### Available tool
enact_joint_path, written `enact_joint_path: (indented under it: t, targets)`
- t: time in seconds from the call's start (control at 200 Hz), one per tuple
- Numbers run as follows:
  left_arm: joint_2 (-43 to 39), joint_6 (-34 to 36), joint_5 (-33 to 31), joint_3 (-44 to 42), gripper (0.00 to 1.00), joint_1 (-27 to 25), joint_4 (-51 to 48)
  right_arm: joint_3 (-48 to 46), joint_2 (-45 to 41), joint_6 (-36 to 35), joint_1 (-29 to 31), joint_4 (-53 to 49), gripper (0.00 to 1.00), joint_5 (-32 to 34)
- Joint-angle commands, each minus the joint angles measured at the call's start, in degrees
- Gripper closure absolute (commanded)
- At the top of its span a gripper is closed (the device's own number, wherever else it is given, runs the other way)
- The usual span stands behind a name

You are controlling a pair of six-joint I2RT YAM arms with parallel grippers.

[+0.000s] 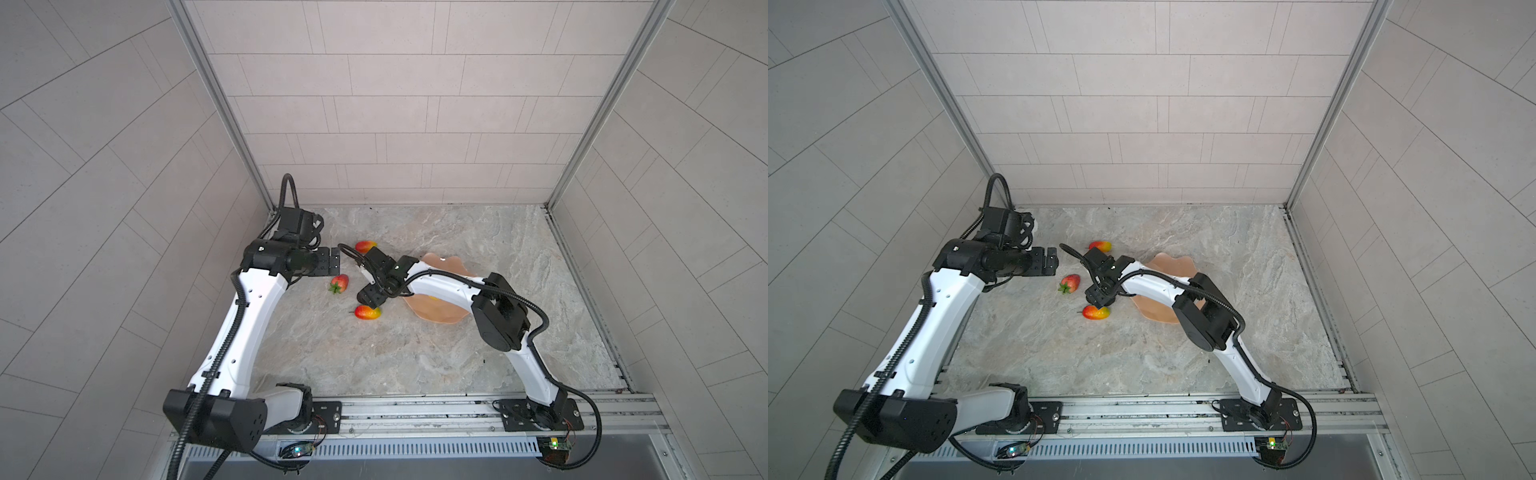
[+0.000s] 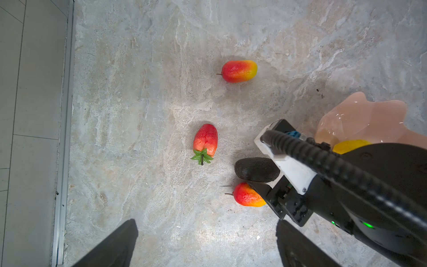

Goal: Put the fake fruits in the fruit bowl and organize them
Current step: 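Move the right gripper to the dark avocado and grasp it, then lower the avocado into the bowl beside the lemon and release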

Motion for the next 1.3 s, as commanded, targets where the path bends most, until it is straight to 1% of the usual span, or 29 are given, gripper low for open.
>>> enact_joint_path:
  t: [0.0, 0.08, 0.215, 0.27, 0.385, 0.46, 0.586, 0.686, 0.821, 0.936, 1.116, 1.296]
  targets:
    - [-0.4, 0.4, -1.2, 0.2, 0.0, -0.2, -1.6, 1.0, 1.5, 0.7, 0.3, 0.3, 0.26, -0.8]
    - [-0.2, 0.4, -0.9, 0.1, 0.0, -0.2, -1.6, 2.2, 2.9, 0.8, 0.2, 0.0, 0.32, -0.4]
    - [-0.2, 0.5, -0.9, 0.1, 0.0, -0.2, -1.6, 4.8, 4.0, 0.6, 0.2, -1.1, 0.57, -0.1]
    - [-0.3, 0.4, -1.0, 0.0, 0.0, -0.2, -1.6, 5.6, 3.8, 0.4, 0.2, -1.6, 0.64, 0.1]
    - [-0.6, 0.5, -1.2, -0.2, 0.0, -0.2, -1.6, 7.8, 2.1, -0.5, 0.2, -4.0, 0.77, 1.0]
    - [-0.4, 0.5, -1.0, -0.2, 0.0, -0.2, -1.6, 8.4, -0.3, -1.3, 0.2, -5.3, 0.83, 1.9]
    - [-0.2, 0.4, -0.6, -0.3, 0.0, -0.2, -1.4, 8.8, -5.2, -2.7, -0.2, -8.0, 0.85, 3.1]
    - [-0.2, 0.4, -0.6, -0.6, 0.0, -0.2, -1.1, 6.3, -9.9, -3.5, -1.0, -9.7, 0.85, 4.9]
    - [-0.2, 0.3, -0.4, -1.0, 0.0, -0.2, -0.8, -1.8, -15.8, -3.8, -2.2, -10.1, 0.85, 8.4]
    - [0.0, 0.0, 0.2, -1.3, 0.0, -0.2, -0.3, -9.8, -20.0, -2.5, -3.2, -8.9, 0.85, 10.2]
    - [0.2, -0.1, 0.5, -1.6, 0.0, -0.4, -0.2, -19.9, -23.1, -0.3, -4.4, -6.5, 0.85, 11.9]
    - [0.0, -0.2, 0.4, -1.5, 0.0, -0.5, -0.2, -24.9, -23.6, 0.7, -4.9, -4.6, 0.83, 12.1]
